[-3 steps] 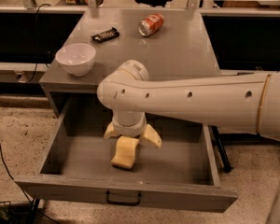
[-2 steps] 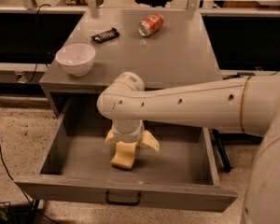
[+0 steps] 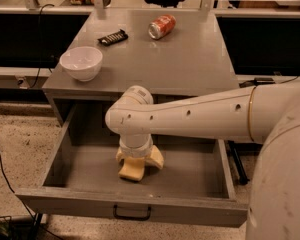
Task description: Pick sponge from top drawer and place on counter
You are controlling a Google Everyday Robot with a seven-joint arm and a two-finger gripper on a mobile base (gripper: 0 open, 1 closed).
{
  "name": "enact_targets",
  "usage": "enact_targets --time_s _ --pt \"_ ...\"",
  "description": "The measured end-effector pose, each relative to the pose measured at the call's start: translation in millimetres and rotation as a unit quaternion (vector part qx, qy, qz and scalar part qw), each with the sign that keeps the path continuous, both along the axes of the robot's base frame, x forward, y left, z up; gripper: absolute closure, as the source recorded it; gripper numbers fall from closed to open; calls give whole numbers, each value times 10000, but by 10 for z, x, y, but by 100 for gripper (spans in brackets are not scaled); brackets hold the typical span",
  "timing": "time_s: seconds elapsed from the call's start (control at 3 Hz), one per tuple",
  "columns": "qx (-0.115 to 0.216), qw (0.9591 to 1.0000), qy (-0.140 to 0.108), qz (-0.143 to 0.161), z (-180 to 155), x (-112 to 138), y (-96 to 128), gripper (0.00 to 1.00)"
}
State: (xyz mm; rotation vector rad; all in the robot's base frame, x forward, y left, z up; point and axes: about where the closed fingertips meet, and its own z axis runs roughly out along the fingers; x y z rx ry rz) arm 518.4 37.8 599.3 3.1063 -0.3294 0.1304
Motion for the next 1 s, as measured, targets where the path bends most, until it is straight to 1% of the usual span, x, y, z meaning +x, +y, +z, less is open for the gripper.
enact_targets --time_s 0.33,0.67,1.0 --pt "109 9999 19 121 18 -8 94 41" --pt "464 9987 49 226 87 -22 162 65" --pt "906 9952 17 367 262 -52 214 88"
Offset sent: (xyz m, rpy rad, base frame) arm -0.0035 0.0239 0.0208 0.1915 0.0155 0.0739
